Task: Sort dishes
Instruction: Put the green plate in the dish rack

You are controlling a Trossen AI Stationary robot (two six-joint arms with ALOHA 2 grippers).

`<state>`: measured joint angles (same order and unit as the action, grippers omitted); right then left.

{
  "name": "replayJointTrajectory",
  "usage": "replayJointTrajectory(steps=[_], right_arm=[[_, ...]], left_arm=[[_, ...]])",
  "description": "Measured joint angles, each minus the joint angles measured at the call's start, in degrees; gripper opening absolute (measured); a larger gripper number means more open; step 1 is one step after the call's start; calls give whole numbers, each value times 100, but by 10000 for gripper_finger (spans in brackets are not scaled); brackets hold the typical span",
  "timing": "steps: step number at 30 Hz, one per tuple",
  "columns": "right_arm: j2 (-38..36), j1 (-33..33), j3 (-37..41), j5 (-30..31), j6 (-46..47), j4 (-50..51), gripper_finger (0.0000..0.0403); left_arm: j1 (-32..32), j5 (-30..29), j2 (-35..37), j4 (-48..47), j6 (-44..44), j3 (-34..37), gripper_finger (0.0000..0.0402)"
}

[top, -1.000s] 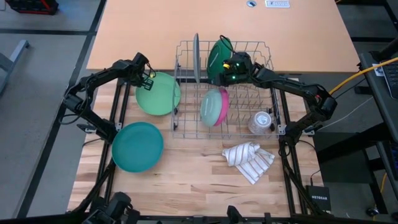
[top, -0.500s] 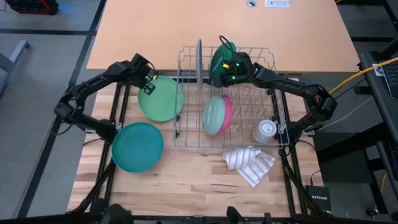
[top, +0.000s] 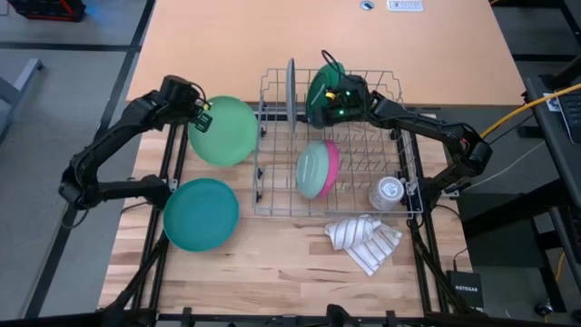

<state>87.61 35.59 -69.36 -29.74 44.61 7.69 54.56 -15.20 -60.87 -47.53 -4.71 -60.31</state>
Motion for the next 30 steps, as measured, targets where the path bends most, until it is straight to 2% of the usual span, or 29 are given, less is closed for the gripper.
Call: replayJointTrajectory(steps=[5,9,14,20,25,30], right_arm=[[0,-211,0,-201,576,-915,152],[0,-494,0,-187,607,-1691,152],[0,-806,0,414,590,-2265,152],[2,-909,0,1442,311,-2326,152],[2,-896,0,1718,305,-2333,152],[2,-901,0,1716,307,-2428,152]], left_arm=[[-71,-107,16,2,59,0,0],[-107,-222,18,-1,40,-71,0],[-104,-292,66,11,38,-327,0],[-104,-307,99,-53,-15,-766,0],[-162,-379,100,-195,-172,-1184,0],[-317,-550,99,-318,-297,-1600,0]])
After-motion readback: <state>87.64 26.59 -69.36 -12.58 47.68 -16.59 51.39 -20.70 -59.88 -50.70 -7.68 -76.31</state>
